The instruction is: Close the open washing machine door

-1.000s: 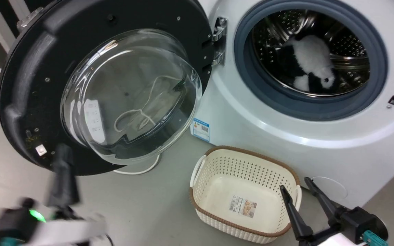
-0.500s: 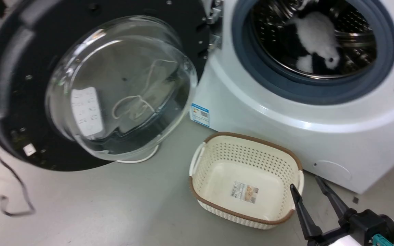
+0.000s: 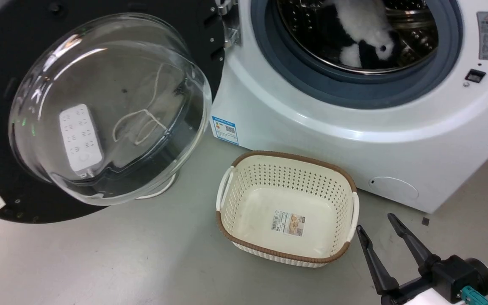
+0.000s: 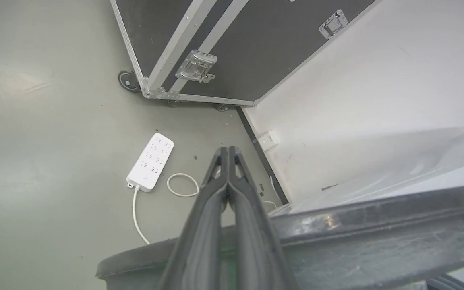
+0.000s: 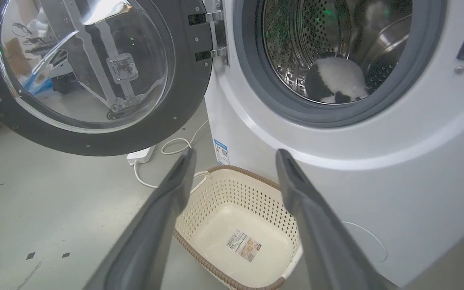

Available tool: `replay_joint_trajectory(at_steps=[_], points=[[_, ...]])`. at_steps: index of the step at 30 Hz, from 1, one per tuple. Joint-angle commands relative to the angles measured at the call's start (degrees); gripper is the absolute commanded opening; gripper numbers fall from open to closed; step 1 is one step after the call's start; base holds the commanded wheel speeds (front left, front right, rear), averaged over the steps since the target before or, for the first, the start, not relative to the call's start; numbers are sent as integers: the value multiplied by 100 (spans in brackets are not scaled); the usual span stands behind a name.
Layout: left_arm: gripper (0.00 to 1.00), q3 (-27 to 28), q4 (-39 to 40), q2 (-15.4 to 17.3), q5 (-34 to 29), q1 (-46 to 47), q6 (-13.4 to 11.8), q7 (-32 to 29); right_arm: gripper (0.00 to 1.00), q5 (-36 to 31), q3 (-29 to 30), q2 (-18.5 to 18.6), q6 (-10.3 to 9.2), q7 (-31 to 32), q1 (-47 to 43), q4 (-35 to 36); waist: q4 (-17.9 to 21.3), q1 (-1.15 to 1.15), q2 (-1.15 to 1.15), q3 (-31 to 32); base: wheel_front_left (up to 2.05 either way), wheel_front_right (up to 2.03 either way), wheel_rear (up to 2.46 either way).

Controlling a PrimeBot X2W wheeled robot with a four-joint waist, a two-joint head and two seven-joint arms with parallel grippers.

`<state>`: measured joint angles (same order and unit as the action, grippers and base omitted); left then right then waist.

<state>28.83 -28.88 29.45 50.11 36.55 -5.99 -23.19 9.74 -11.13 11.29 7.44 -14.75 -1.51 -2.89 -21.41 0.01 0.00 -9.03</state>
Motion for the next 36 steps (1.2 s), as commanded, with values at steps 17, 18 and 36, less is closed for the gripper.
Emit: replay_joint_trajectory(at_steps=[17, 18, 36], points=[[0, 111, -308, -245, 1009, -22, 351, -1432, 100, 65, 89, 2, 5, -25, 7, -31, 4, -1, 0, 165, 0, 0, 0], [0, 123, -252, -310, 1133, -76, 399, -1597, 100, 69, 108, -27, 5, -25, -1, -46, -16, -1, 0, 216, 0, 0, 0], [0, -591, 2095, -2302, 2213, -2172, 793, -3247, 100, -76, 498, -678, 5, -25, -201, -300, -129, -1, 0, 1133, 0, 0, 0]])
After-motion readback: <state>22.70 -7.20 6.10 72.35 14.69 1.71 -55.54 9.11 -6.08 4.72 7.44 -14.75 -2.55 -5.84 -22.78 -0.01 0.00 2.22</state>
